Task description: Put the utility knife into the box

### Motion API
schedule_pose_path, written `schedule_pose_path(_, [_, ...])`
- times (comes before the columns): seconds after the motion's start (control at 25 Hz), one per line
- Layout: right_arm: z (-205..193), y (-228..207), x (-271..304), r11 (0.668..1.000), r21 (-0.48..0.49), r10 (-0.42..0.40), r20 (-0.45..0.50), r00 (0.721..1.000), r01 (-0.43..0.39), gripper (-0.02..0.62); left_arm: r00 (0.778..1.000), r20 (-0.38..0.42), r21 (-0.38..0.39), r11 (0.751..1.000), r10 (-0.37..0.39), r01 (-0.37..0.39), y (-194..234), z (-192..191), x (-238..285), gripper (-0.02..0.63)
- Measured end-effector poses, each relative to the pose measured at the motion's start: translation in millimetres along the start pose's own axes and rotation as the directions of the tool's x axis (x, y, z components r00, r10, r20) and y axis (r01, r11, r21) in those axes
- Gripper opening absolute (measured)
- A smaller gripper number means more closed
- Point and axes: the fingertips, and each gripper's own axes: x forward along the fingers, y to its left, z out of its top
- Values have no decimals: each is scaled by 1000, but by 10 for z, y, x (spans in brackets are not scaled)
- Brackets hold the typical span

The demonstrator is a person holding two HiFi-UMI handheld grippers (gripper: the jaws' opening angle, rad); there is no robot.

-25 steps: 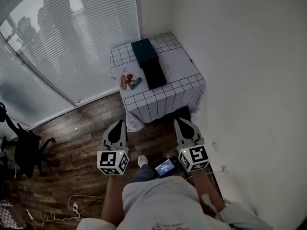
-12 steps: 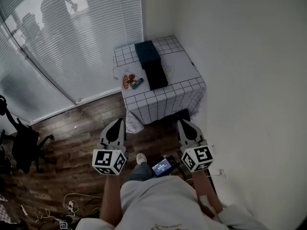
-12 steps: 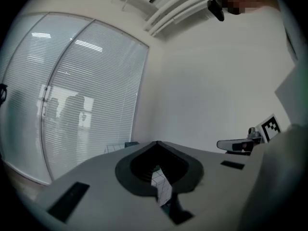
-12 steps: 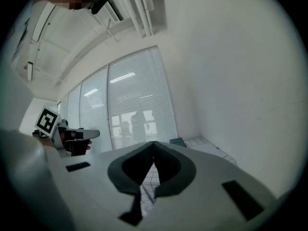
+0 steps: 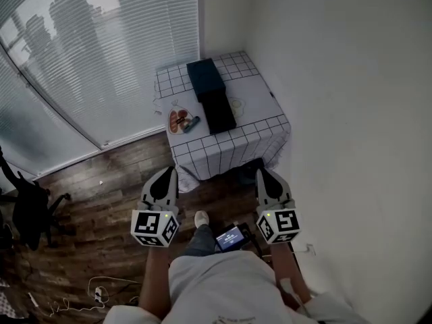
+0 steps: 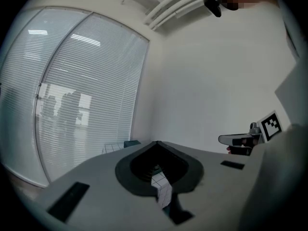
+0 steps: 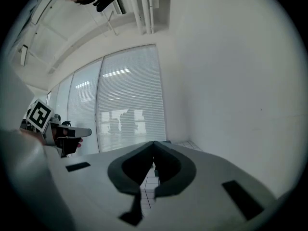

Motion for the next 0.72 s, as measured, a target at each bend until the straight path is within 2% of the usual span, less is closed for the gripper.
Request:
schedule_pose_path(0.16, [78, -140, 288, 999, 46, -23, 24, 999, 22, 6, 1000, -9, -1, 1000, -5, 5, 186, 22, 285, 8])
schedule_pose_path(0.32, [135, -173, 603, 999, 18, -34, 31, 999, 34, 6, 1000, -9, -8, 1000, -3, 3, 409, 58, 533, 8])
schedule_pose_path(0.48, [72, -110, 919, 999, -34, -21, -11, 1000, 20, 6, 1000, -12, -15, 1000, 1, -1, 613, 55, 736, 8])
schedule_pose_path(0.72, [35, -90, 1192, 999, -35, -20, -40, 999, 19, 7, 1000, -12, -28, 1000, -5, 4, 852, 105, 944, 8])
